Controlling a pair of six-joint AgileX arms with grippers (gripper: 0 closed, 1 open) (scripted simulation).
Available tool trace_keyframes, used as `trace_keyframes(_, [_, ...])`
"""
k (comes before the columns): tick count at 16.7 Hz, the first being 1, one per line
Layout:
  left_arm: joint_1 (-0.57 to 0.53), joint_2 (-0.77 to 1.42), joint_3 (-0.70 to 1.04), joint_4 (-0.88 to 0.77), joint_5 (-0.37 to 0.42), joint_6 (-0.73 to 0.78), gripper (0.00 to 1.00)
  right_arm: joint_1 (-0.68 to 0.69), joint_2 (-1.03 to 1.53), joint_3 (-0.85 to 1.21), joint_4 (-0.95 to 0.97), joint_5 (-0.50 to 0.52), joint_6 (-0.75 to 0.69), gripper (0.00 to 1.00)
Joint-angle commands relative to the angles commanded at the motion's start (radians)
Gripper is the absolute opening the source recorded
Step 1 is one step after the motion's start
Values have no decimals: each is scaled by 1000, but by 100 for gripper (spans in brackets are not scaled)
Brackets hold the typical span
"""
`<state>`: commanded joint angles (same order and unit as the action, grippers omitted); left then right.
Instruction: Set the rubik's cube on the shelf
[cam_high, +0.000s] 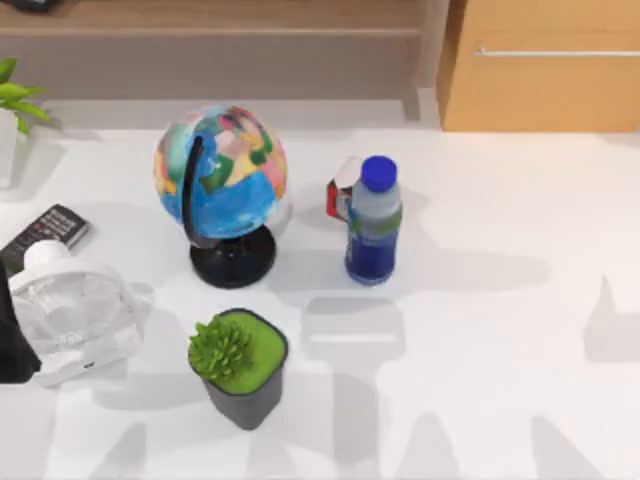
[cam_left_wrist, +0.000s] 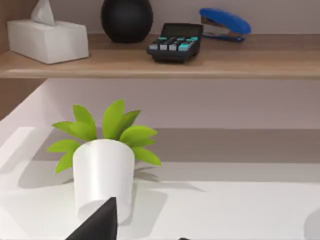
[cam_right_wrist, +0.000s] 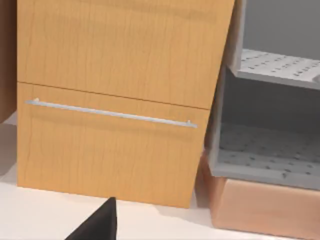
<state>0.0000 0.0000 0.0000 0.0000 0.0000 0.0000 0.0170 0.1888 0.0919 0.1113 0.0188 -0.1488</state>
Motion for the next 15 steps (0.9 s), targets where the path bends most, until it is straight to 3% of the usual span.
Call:
trace_keyframes(6, [0,0,0,0,0,0,100,50,460,208,264,38,-346,100])
trace_keyframes(15, [0,0,0,0,0,0,100,123,1359,578,772,118,-961,100])
